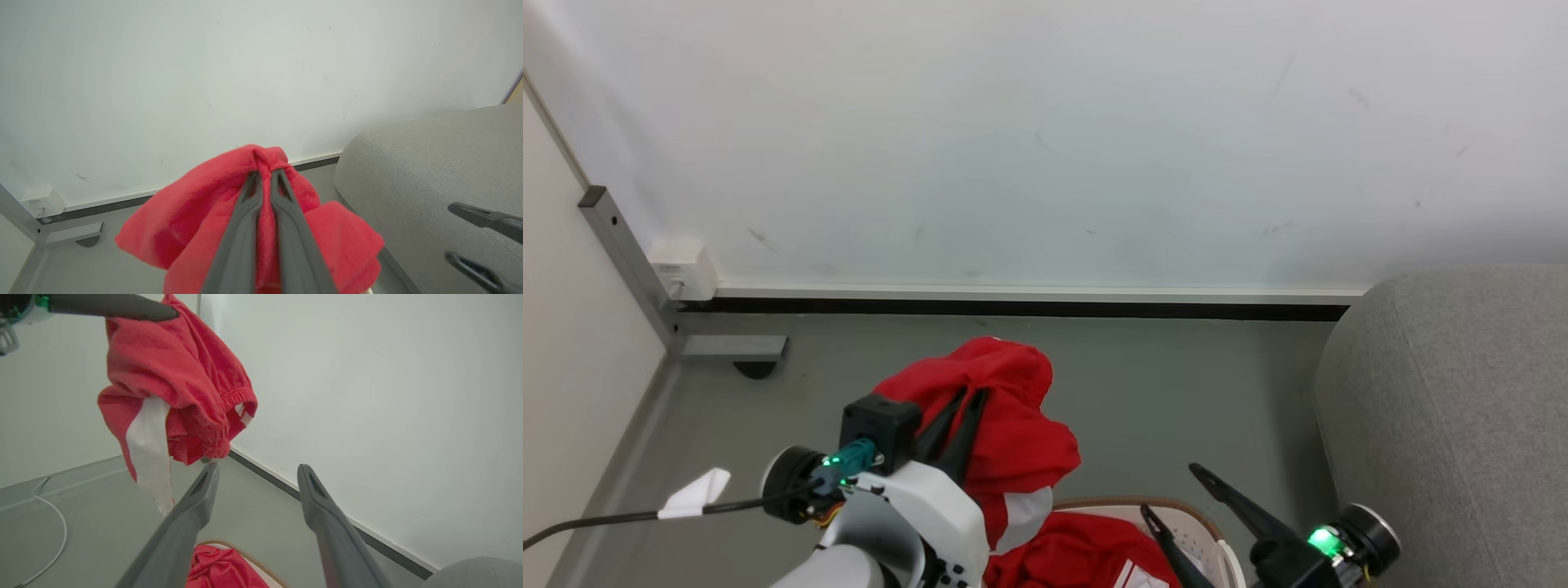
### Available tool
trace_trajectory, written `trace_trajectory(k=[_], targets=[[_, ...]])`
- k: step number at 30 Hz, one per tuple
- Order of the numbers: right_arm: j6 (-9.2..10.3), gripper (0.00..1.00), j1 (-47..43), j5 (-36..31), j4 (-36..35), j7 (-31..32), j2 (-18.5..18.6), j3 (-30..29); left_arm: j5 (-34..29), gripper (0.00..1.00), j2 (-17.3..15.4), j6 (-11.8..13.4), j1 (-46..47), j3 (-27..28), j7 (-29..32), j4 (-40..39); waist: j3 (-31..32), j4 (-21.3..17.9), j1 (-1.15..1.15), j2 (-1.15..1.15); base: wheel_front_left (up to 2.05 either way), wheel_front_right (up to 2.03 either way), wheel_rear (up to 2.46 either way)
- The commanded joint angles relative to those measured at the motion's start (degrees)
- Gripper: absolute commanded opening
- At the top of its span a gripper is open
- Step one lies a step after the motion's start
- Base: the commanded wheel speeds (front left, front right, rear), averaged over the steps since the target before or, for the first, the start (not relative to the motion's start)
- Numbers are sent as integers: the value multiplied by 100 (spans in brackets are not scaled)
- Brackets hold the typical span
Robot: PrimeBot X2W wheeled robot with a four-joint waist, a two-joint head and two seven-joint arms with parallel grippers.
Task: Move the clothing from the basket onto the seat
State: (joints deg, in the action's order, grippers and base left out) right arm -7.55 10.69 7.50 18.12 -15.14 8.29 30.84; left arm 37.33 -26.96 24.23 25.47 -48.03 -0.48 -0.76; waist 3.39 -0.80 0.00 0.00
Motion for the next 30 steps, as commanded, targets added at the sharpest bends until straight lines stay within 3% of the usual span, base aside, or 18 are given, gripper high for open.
trace_trajectory(k=[1, 13, 26, 27, 28, 29, 30], targets=[[12, 100, 114, 62, 38, -1, 49, 90, -37, 0, -25, -5, 56, -1, 27, -36, -8, -4, 0, 0, 0, 0, 0], [12, 100, 968, 251, 761, 0, -161, 895, -155, 0, 135, -99, 249, -257, 192, -335, -89, 47, 0, 0, 0, 0, 0], [12, 97, 1319, 575, 1422, 0, -486, 954, -46, 0, 314, -290, 310, -474, 281, -547, -109, 95, 0, 0, 0, 0, 0], [12, 47, 1327, 670, 1490, 0, -502, 970, -33, 0, 328, -305, 309, -484, 283, -551, -106, 101, 0, 0, 0, 0, 0], [12, 11, 1355, 771, 1549, 0, -514, 987, -16, 0, 339, -302, 307, -491, 286, -550, -102, 106, 0, 0, 0, 0, 0], [12, 0, 1403, 857, 1546, -1, -528, 983, -2, 0, 346, -311, 305, -494, 283, -541, -100, 109, 0, 0, 0, 0, 0], [12, 0, 1418, 930, 1558, -1, -533, 1009, -1, 0, 348, -311, 301, -495, 279, -514, -100, 110, 0, 0, 0, 0, 0]])
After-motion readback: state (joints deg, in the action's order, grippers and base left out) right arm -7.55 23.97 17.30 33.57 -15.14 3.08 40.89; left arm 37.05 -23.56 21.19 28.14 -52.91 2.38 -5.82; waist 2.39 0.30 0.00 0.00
